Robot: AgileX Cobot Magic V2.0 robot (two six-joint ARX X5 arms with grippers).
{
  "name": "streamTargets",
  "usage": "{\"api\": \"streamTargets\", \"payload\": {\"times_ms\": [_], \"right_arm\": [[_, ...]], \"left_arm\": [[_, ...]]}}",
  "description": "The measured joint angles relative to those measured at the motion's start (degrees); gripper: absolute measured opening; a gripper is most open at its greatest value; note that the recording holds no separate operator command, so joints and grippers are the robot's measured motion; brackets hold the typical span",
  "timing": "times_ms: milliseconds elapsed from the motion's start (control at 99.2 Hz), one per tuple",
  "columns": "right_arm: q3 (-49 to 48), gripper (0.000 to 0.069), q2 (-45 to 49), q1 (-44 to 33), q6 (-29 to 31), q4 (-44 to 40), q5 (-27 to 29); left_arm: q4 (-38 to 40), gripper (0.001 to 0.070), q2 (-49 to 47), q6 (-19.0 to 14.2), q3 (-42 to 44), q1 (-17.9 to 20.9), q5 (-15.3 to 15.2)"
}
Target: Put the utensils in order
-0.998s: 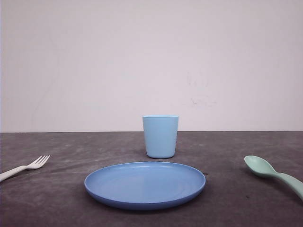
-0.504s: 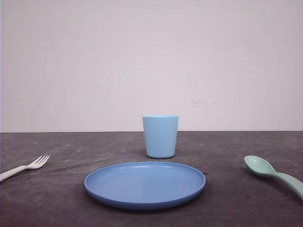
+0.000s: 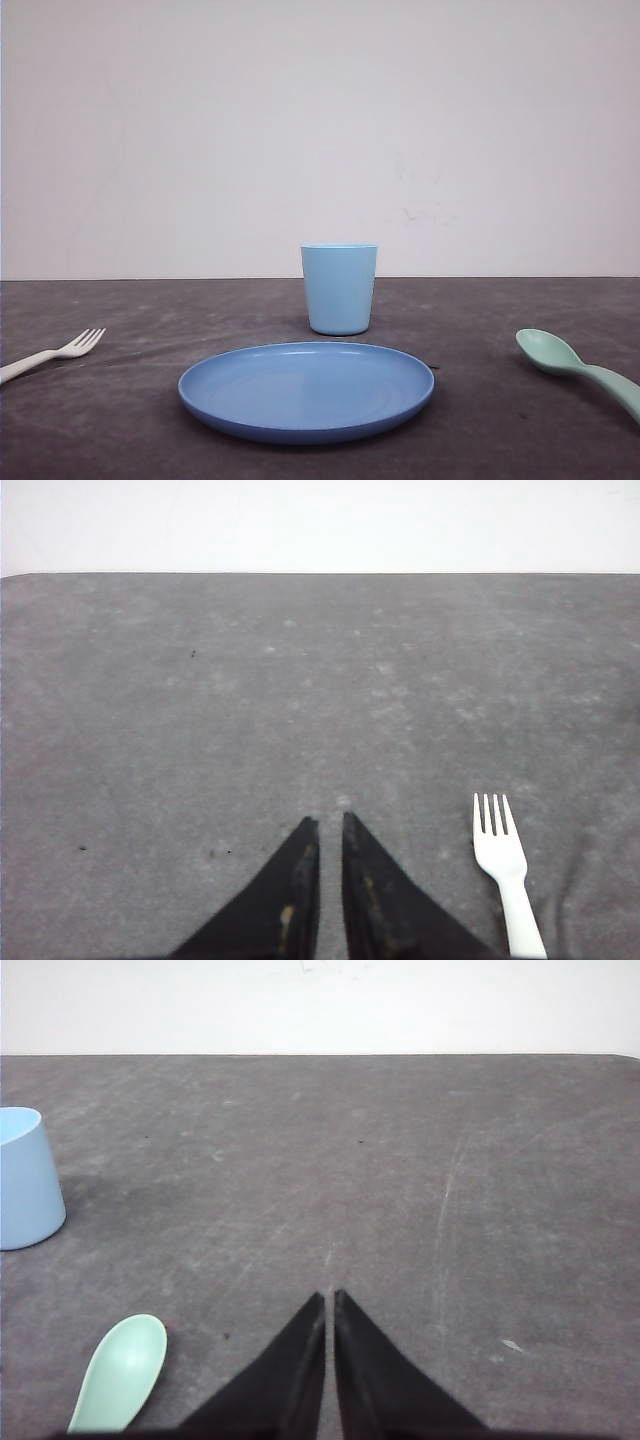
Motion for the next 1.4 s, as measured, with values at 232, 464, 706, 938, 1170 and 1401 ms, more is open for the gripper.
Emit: {"api": "streamTargets", "payload": {"times_ms": [232,464,706,938,1170,1401], "right_arm": [[0.00,0.0017,0.00,0.00,-0.02,-0.02,0.00],[0.00,0.0017,0.00,0.00,-1.16,-0.09,0.37],[0.00,0.0017,0.00,0.00,-1.51,-0.20,1.49],[0.00,0.0017,0.00,0.00,-0.59,-0.04,1.42],[0.98,0.0013,0.00,0.00,6.03,4.26,-0.02],[10.82,0.0010,0.04,0.00,11.78,3.10,-0.04]], "left_arm": [[0.00,0.0015,0.00,0.00,0.00,0.00,0.00],[0.00,0.0015,0.00,0.00,0.00,-0.02,0.00],[0.02,0.0015,0.00,0.00,0.00,-0.02,0.00],[0.07,0.0015,0.00,-3.63,0.00,-0.02,0.00],[6.54,0.0015,0.02,-10.93,0.02,0.00,0.28],[11.41,0.0015,0.02,-17.33,4.13,-0.02,3.98]]}}
